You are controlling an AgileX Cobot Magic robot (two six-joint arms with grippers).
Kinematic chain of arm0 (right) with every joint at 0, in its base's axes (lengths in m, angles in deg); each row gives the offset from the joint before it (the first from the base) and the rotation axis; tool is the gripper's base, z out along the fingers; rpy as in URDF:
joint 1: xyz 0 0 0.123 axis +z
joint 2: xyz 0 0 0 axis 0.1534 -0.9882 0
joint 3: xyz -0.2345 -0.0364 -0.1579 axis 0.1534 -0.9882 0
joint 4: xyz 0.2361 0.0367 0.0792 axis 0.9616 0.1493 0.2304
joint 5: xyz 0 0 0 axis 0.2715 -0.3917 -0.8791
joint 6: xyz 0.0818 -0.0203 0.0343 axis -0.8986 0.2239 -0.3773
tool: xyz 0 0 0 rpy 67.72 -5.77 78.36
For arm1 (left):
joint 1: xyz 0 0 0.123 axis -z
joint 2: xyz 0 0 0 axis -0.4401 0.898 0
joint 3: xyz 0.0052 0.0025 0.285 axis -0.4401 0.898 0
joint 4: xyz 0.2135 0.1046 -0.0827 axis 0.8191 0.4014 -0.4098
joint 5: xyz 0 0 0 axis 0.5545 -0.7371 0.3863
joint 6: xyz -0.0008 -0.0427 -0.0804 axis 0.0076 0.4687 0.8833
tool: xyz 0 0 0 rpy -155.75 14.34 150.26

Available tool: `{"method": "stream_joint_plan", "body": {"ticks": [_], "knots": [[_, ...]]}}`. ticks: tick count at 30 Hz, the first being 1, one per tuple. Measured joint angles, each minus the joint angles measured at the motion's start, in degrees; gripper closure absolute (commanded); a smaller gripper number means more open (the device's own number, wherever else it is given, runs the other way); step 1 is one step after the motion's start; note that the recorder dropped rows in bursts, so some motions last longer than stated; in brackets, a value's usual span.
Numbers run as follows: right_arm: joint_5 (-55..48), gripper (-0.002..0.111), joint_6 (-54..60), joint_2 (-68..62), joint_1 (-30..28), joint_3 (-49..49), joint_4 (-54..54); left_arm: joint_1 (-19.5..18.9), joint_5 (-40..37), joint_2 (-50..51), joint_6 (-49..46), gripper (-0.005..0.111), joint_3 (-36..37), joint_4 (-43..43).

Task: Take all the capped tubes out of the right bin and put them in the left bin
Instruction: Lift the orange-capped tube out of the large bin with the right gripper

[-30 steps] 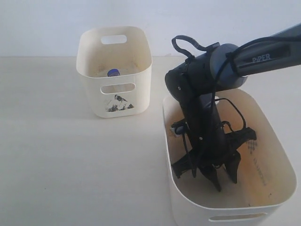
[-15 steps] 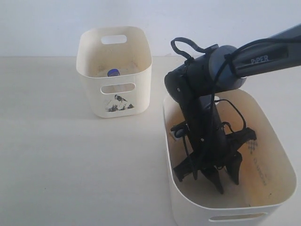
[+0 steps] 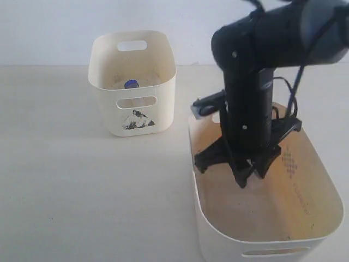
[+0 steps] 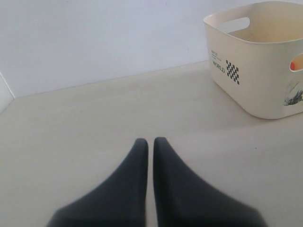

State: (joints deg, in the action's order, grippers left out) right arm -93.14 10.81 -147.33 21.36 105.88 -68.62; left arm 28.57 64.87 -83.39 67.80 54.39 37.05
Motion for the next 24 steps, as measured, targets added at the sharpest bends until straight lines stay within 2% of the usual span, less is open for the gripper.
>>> {"method": "stream_joint_plan", "body": {"ticks": [15,24], "knots": [[-0.1,0.107,6.1,34.1,0.0,0.0,1.0,0.0,0.0,0.0,0.0,0.102,0.0,0.0],[1.9,0.107,8.9,50.1,0.0,0.0,1.0,0.0,0.0,0.0,0.0,0.102,0.0,0.0]]}}
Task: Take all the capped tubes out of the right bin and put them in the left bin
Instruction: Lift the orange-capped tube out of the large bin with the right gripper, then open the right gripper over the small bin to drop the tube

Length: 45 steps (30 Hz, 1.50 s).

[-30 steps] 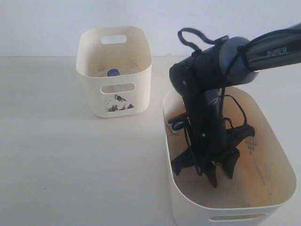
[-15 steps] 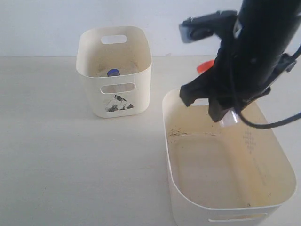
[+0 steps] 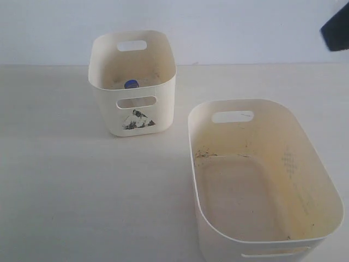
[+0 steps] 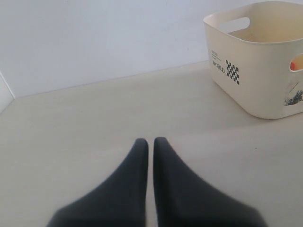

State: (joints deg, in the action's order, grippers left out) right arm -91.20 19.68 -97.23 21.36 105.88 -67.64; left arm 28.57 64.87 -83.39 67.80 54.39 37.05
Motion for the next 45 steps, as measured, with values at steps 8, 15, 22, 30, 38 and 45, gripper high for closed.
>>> {"method": "stream_joint_plan", "body": {"ticks": [8,15,22,30,38,45], "knots": [[0.1,0.107,0.0,9.7,0.0,0.0,-1.2,0.0,0.0,0.0,0.0,0.102,0.0,0.0],[3.7,0.107,0.0,13.9,0.0,0.0,-1.6,0.0,0.0,0.0,0.0,0.102,0.0,0.0],[13.4,0.107,2.0,13.8,0.0,0.0,-2.7,0.0,0.0,0.0,0.0,0.102,0.0,0.0],[31.7,0.107,4.9,6.6,0.0,0.0,-3.2,0.0,0.0,0.0,0.0,0.102,0.0,0.0],[65.8,0.106,7.9,-24.1,2.7,0.0,4.9,0.0,0.0,0.0,0.0,0.102,0.0,0.0],[71.6,0.1,16.0,-65.3,3.2,14.4,20.2,0.0,0.0,0.0,0.0,0.102,0.0,0.0]]}}
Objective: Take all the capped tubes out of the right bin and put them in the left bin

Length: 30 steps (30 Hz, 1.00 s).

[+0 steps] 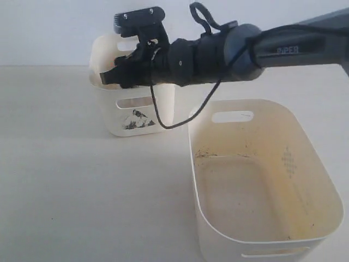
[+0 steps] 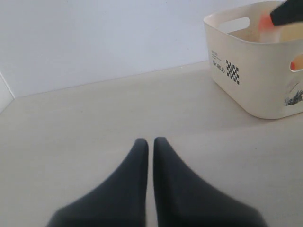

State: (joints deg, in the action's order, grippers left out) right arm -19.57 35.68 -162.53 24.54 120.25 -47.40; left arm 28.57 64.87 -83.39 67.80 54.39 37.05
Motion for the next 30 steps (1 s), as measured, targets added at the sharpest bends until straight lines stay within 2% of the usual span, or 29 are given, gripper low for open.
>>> {"method": "stream_joint_plan", "body": {"ticks": [1,6,19,30], "knots": [[-5.4,0.105,-0.3,-0.6,-0.2,2.1,2.5,0.0,0.0,0.0,0.0,0.102,0.0,0.0],[-22.5,0.109,2.2,10.7,-0.2,7.4,1.0,0.0,0.0,0.0,0.0,0.102,0.0,0.0],[-50.3,0.109,2.3,29.6,-0.2,7.0,-7.2,0.0,0.0,0.0,0.0,0.102,0.0,0.0],[-60.7,0.109,0.6,46.7,-0.2,-6.3,-10.9,0.0,0.0,0.0,0.0,0.102,0.0,0.0]]}}
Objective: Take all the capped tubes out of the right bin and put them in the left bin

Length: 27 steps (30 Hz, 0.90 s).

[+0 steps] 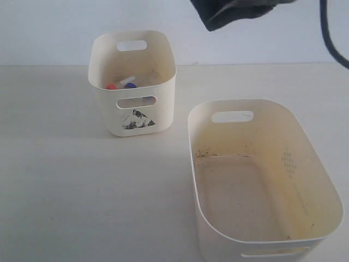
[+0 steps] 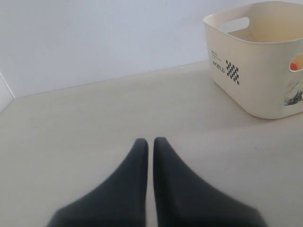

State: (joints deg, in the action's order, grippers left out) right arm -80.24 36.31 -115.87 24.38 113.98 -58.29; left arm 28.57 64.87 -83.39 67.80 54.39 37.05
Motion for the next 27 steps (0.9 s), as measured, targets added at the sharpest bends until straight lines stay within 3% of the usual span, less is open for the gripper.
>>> {"method": "stream_joint_plan", "body": {"ticks": [4,9,27], "knots": [[-7.7,0.109,-3.8,0.7,0.0,-0.1,1.6,0.0,0.0,0.0,0.0,0.102,0.0,0.0],[-7.6,0.109,-4.3,0.7,0.0,-0.2,1.8,0.0,0.0,0.0,0.0,0.102,0.0,0.0],[6.5,0.109,-3.2,0.8,0.0,-0.2,-1.8,0.0,0.0,0.0,0.0,0.102,0.0,0.0]]}}
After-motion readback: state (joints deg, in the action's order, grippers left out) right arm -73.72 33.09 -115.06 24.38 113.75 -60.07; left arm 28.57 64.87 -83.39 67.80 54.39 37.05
